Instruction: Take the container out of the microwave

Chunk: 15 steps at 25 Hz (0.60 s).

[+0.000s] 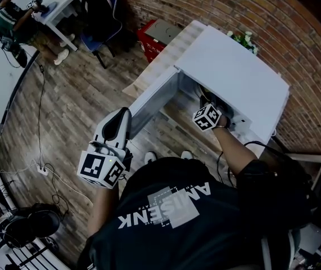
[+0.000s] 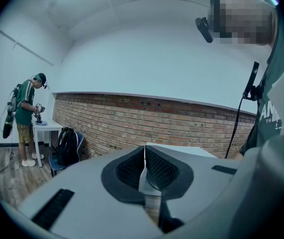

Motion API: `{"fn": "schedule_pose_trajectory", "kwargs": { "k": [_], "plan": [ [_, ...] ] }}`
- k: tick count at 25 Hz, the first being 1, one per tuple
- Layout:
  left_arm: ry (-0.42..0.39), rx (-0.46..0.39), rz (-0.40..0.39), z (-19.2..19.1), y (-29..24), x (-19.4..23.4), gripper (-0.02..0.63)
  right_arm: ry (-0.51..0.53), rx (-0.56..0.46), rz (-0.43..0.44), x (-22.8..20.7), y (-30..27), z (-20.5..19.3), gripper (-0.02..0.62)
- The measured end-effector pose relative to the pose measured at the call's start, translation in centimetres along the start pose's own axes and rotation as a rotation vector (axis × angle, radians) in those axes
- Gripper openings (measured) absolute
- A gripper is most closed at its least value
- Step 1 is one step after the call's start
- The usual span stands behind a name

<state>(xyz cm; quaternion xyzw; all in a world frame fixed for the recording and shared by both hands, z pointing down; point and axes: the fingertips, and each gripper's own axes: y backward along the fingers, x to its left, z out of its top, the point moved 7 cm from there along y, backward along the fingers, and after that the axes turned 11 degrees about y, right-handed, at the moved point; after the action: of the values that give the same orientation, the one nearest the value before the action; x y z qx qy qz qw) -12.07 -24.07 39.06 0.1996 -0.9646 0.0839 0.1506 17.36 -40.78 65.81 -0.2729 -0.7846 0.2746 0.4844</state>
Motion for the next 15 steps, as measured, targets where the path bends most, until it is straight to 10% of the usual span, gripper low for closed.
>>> {"fn": "schedule_pose_trajectory", "kwargs": {
  "k": [15],
  "plan": [
    [-0.022,0.001,-0.054,0.8,0.0,2.3,0.015,-0.093,-0.014,0.076,1.1,2.3,1.2,0.054]
  ]
}}
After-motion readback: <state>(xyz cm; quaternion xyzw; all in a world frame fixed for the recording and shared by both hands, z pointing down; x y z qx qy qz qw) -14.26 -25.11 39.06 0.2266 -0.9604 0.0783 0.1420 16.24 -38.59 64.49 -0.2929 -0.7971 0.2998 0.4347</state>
